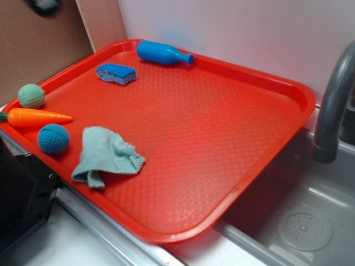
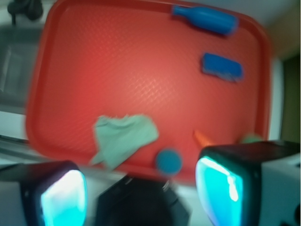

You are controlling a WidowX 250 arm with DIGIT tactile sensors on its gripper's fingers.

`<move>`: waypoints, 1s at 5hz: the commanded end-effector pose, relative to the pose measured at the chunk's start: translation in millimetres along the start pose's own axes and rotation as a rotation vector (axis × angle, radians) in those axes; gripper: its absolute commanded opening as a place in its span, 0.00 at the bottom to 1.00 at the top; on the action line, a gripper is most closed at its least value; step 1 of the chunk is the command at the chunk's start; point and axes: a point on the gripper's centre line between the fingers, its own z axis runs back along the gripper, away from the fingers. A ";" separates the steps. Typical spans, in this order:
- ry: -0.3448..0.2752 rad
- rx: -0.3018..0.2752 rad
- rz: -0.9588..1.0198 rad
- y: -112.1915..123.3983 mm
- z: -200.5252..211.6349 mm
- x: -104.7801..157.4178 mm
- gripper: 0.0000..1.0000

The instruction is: Grab the blue sponge.

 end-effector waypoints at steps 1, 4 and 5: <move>-0.073 -0.104 -0.223 17.9 -15.9 43.3 1.00; -0.032 -0.128 -0.386 62.9 -40.0 59.2 1.00; 0.009 -0.102 -0.519 81.5 -58.8 68.6 1.00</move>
